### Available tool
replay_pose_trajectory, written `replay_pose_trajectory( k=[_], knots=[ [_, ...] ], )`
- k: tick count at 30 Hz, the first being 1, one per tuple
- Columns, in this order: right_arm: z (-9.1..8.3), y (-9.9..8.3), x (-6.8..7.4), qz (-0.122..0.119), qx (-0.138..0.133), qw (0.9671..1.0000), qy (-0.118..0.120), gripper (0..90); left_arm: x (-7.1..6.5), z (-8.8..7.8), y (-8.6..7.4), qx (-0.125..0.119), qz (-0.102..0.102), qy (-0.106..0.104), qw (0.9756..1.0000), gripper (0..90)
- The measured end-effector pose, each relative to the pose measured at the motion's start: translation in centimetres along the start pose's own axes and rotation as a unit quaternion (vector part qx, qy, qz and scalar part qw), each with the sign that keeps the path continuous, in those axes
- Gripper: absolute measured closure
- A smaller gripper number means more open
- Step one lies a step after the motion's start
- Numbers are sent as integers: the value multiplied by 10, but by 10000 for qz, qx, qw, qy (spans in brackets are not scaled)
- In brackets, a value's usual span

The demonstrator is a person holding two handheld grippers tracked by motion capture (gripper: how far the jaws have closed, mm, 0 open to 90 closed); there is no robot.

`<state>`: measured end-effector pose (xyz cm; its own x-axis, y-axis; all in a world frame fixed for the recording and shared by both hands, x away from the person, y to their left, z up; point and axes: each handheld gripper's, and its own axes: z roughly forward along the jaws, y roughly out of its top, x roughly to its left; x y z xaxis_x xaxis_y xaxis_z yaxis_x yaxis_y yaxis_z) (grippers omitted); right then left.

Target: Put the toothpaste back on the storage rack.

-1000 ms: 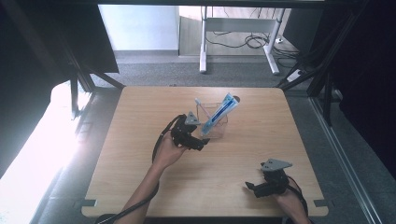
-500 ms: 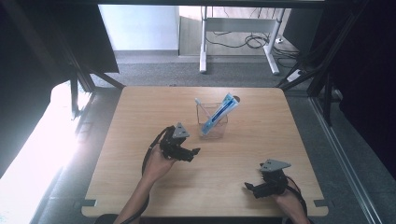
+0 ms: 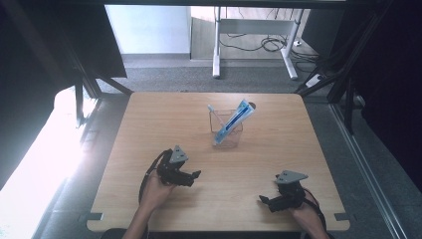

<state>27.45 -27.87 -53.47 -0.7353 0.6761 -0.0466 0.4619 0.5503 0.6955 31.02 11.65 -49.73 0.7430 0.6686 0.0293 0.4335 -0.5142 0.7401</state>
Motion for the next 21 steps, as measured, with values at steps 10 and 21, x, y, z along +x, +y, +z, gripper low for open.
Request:
replay_pose_trajectory(
  k=[10, 21],
  knots=[
    [1, 0, 1, -31, 21, 10000, 12, 3, -12, -1, -25, 386, 28, 187, 9991, 131],
    [1, 0, 2, -41, 41, 10000, 23, 3, -13, -4, -40, 588, -95, 241, 9979, 131]
  ],
)
